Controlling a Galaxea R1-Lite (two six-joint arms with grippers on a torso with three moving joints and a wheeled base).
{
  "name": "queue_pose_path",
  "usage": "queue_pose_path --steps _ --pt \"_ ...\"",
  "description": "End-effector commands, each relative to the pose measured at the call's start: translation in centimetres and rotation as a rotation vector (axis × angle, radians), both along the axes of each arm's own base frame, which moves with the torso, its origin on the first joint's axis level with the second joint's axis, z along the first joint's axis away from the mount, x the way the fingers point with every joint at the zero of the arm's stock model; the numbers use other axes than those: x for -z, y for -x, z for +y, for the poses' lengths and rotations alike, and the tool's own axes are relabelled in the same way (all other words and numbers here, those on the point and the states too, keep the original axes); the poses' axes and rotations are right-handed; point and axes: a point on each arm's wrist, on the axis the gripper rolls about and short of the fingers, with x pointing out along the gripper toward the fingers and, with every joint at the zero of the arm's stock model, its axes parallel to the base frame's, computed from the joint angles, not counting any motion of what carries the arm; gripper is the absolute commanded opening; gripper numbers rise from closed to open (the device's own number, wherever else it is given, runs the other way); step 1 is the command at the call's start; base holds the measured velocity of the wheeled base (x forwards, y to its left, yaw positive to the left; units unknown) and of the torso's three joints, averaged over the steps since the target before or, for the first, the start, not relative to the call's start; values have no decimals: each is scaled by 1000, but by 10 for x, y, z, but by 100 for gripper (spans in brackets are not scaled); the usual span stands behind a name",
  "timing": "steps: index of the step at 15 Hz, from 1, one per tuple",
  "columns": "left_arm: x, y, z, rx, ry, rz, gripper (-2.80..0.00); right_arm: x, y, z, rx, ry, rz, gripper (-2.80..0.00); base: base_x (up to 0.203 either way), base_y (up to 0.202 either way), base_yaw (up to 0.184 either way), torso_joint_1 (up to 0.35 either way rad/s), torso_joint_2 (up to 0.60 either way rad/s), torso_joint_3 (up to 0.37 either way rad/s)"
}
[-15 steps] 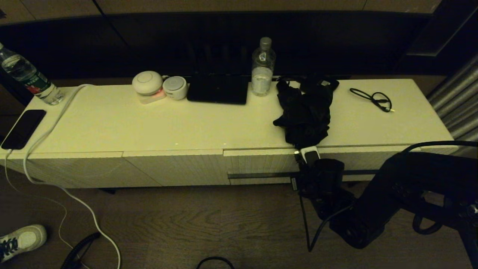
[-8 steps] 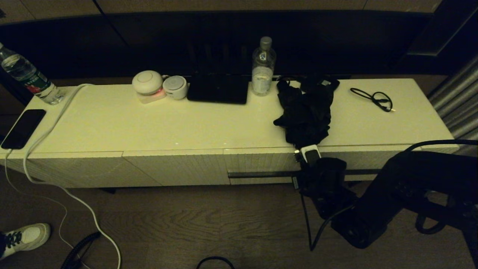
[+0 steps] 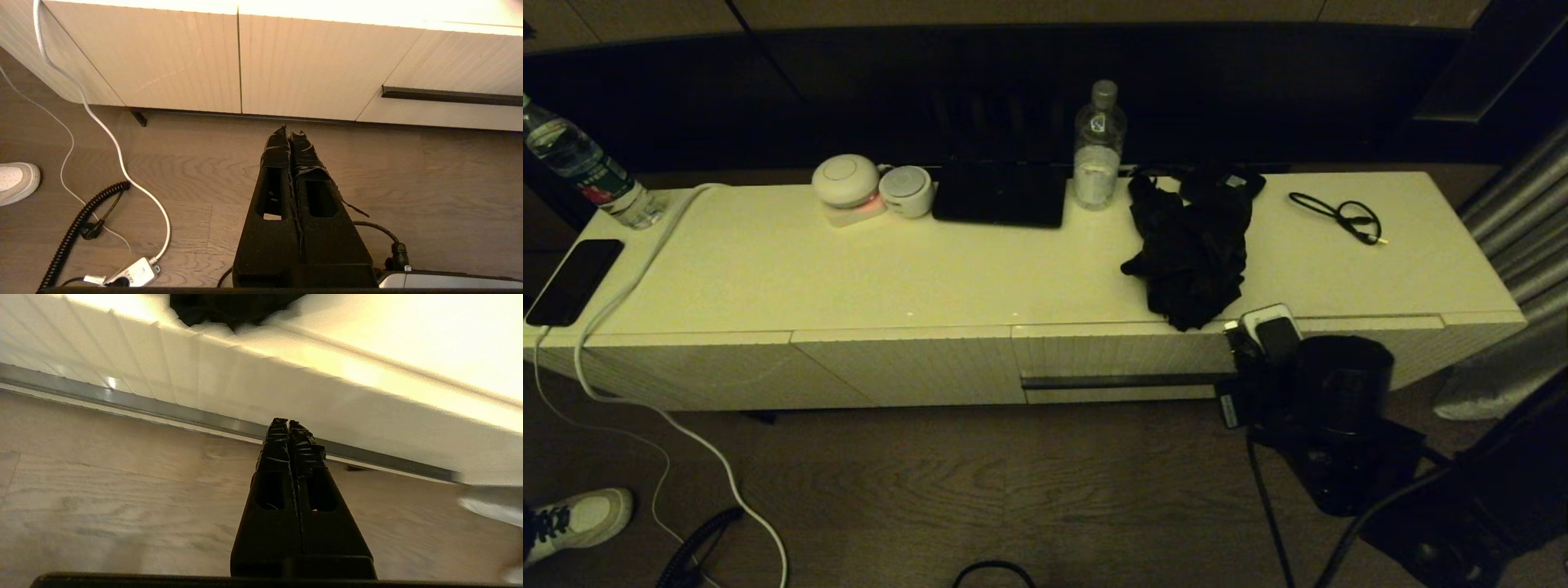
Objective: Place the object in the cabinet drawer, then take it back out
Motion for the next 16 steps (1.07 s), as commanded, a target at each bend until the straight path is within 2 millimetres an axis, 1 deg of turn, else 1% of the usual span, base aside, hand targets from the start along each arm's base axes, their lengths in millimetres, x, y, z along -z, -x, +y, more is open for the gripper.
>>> queue_pose_path --steps 1,4,6,7,9,10,11,12,14,15,16 --pt "0 0 0 -1 1 -1 -280 -54 48 -26 12 -40 -93 -280 0 0 0 0 0 0" --pt "0 0 0 -1 1 -2 -280 -86 106 -62 39 -40 -112 -280 0 0 0 0 0 0" --pt "0 0 0 1 1 -2 -280 -97 144 -89 74 -20 -83 -280 0 0 0 0 0 0" --pt "0 0 0 -1 1 -2 -280 -99 164 -104 98 0 -43 -280 0 0 0 0 0 0" --pt "0 0 0 -1 1 -2 -280 -95 206 -131 149 29 45 -280 0 0 0 0 0 0" --pt "0 0 0 -1 1 -2 -280 -92 227 -141 180 22 67 -280 0 0 0 0 0 0" --pt "0 0 0 -1 1 -2 -280 -88 244 -148 229 12 88 -280 0 0 0 0 0 0" --pt "0 0 0 -1 1 -1 -280 -82 263 -151 262 -8 98 -280 0 0 0 0 0 0" --pt "0 0 0 -1 1 -2 -280 -68 294 -149 246 -38 91 -280 0 0 0 0 0 0" --pt "0 0 0 -1 1 -2 -280 -60 306 -148 234 -50 85 -280 0 0 0 0 0 0" --pt "0 0 0 -1 1 -2 -280 -52 314 -147 226 -72 81 -280 0 0 0 0 0 0"
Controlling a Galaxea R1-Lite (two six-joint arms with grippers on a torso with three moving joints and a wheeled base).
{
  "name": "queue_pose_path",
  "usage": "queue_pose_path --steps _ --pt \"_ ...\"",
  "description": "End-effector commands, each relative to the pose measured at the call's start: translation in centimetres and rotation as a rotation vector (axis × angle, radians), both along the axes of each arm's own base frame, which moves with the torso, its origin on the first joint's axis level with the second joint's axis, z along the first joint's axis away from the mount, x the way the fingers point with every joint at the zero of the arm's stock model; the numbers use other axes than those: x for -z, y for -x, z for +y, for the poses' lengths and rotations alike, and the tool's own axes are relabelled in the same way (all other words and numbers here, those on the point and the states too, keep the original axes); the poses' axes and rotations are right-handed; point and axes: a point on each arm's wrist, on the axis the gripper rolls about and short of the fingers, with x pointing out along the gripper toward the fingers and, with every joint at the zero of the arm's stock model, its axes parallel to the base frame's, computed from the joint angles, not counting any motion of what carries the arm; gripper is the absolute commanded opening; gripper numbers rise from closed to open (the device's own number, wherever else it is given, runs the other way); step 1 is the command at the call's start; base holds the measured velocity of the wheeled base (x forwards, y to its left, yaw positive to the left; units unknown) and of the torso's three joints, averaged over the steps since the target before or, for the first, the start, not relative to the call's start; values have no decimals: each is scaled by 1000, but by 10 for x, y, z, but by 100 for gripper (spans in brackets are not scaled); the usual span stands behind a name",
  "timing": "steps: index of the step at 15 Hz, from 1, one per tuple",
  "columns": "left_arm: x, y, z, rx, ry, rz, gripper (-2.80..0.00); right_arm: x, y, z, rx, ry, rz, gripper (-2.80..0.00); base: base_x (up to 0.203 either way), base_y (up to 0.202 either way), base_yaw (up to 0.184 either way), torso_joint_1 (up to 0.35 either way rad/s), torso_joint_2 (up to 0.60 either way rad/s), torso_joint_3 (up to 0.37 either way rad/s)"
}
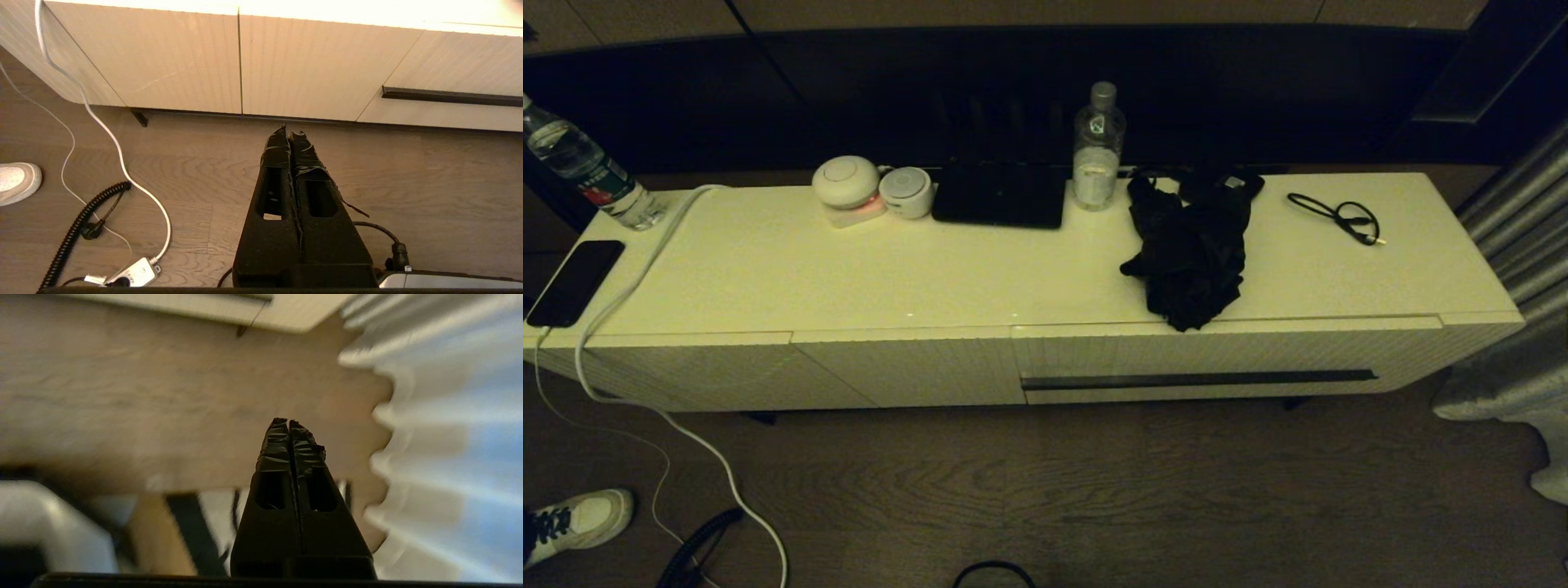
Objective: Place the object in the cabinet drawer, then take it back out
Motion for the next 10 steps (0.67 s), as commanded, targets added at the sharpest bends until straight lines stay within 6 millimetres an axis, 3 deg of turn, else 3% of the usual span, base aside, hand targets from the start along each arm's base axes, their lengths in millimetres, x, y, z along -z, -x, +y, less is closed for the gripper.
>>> queue_pose_path --steps 1,7,10 --pt "0 0 0 -1 1 -2 -280 24 31 2 11 -49 -82 -280 0 0 0 0 0 0" --pt "0 0 0 -1 1 -2 -280 62 53 2 -81 -104 -230 -280 0 0 0 0 0 0" --pt "0 0 0 -1 1 -2 -280 65 50 4 -135 -120 -243 -280 0 0 0 0 0 0"
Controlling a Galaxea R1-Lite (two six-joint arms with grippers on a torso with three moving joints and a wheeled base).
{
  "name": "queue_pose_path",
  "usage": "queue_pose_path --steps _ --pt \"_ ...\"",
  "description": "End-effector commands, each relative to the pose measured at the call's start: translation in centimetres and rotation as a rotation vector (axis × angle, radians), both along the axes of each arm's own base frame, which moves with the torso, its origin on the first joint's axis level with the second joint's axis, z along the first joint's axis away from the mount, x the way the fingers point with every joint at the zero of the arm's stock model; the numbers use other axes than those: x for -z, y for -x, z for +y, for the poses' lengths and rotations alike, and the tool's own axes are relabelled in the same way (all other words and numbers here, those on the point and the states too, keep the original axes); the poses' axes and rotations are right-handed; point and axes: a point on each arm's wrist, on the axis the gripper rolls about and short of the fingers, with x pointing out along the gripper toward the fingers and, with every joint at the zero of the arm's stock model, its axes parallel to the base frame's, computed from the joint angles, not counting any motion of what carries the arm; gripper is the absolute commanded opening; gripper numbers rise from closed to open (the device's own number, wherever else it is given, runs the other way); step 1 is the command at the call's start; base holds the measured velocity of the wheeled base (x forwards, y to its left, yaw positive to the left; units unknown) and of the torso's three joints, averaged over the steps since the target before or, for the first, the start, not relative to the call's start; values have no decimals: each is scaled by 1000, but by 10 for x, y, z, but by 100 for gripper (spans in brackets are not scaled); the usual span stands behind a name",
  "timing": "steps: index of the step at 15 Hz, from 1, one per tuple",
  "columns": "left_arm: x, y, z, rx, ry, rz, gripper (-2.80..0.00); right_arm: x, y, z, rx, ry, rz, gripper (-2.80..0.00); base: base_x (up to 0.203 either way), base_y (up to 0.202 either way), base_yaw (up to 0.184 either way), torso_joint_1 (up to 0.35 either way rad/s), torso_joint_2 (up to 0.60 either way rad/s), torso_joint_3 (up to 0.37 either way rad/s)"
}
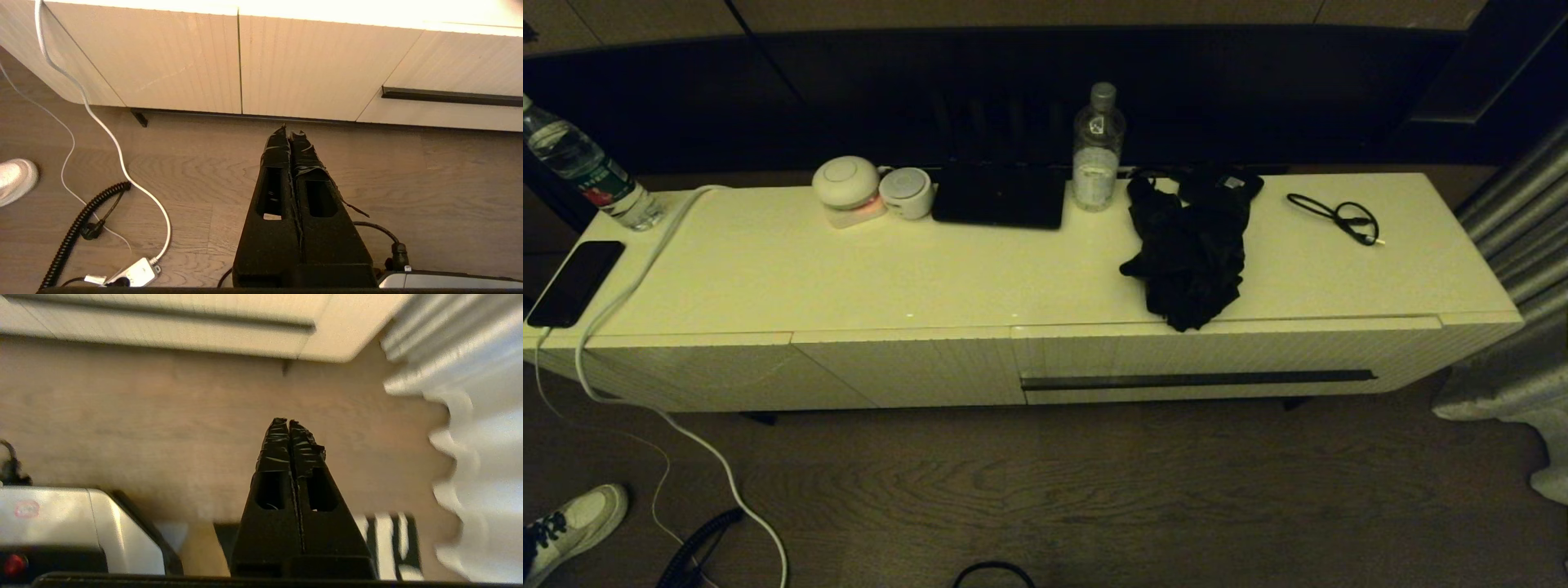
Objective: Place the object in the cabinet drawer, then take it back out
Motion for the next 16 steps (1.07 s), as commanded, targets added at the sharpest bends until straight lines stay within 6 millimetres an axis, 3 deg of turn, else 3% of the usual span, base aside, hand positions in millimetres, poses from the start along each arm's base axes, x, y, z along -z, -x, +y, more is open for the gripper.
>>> queue_pose_path --steps 1,6,16 --pt "0 0 0 -1 1 -1 -280 15 -4 0 -19 -2 9 -280 0 0 0 0 0 0" --pt "0 0 0 -1 1 -2 -280 49 -33 1 -70 -32 -102 -280 0 0 0 0 0 0" --pt "0 0 0 -1 1 -1 -280 48 -34 1 -68 -96 -136 -280 0 0 0 0 0 0"
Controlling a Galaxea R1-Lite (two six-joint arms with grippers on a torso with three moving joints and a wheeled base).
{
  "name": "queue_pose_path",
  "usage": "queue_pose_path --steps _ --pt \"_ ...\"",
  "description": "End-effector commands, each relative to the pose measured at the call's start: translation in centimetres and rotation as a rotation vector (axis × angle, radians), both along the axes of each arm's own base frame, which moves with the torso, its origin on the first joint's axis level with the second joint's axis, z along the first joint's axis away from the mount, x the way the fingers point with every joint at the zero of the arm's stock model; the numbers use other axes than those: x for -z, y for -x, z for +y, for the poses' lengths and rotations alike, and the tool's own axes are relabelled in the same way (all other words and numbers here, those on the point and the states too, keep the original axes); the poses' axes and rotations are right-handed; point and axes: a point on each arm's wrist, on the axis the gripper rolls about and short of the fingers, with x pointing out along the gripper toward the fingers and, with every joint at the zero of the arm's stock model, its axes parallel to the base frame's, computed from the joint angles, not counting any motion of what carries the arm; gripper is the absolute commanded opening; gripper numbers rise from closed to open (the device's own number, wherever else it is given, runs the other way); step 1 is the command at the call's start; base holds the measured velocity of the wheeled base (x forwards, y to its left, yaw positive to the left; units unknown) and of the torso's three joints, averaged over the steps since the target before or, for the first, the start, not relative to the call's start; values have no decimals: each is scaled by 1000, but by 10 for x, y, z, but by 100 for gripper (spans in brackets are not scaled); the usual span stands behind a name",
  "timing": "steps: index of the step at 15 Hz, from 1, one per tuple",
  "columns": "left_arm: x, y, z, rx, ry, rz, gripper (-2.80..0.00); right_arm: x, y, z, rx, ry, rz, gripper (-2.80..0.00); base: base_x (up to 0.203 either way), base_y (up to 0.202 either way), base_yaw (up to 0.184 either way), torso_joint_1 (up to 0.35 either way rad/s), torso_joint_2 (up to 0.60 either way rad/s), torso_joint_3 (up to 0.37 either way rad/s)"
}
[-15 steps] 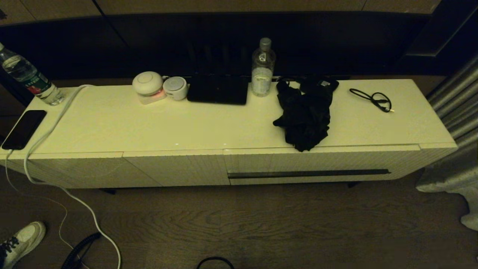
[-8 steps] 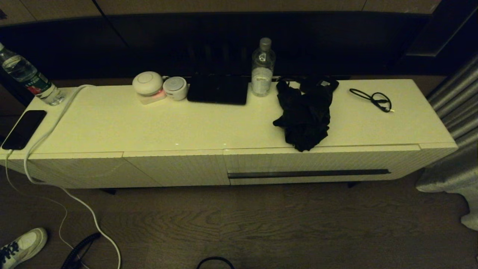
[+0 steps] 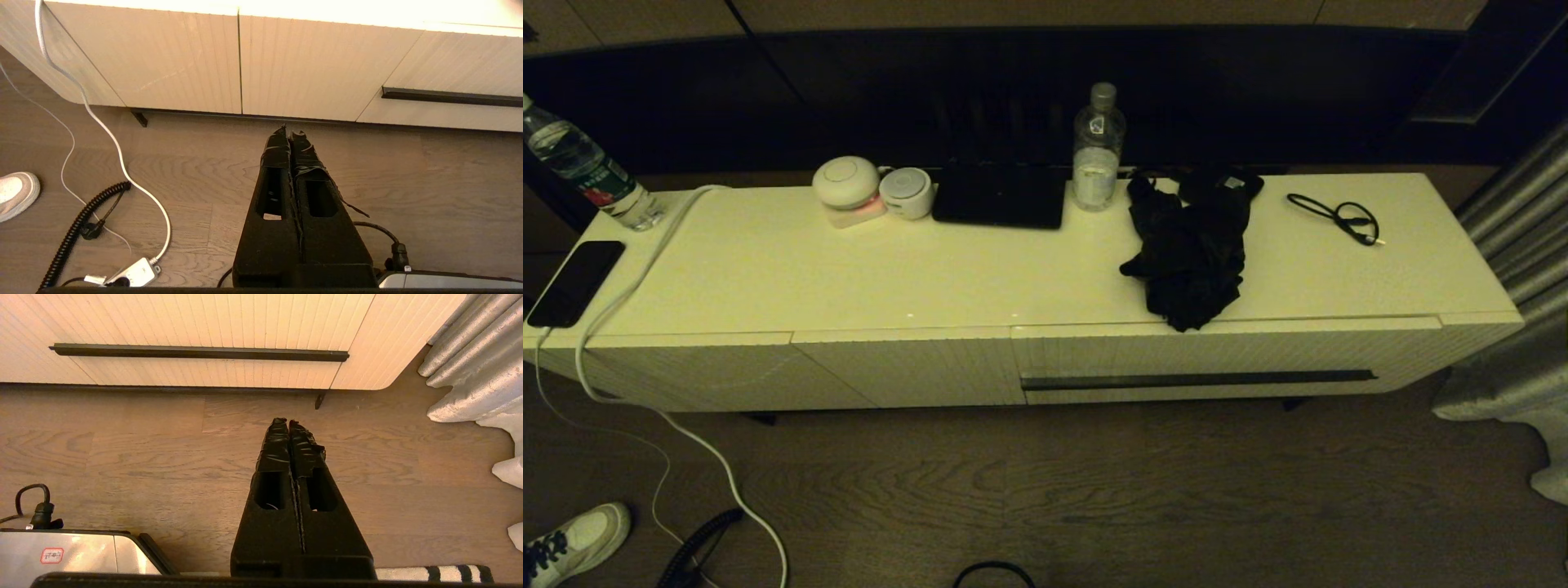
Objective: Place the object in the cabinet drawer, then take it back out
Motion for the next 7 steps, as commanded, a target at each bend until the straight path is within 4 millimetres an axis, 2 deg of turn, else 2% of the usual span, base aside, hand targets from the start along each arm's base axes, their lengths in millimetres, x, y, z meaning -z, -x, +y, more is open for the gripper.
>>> queue_pose_path --steps 1,7 --pt "0 0 0 -1 0 -2 -280 0 0 0 0 -1 3 -280 0 0 0 0 0 0" --pt "0 0 0 -1 0 -2 -280 0 0 0 -2 -2 0 -280 0 0 0 0 0 0"
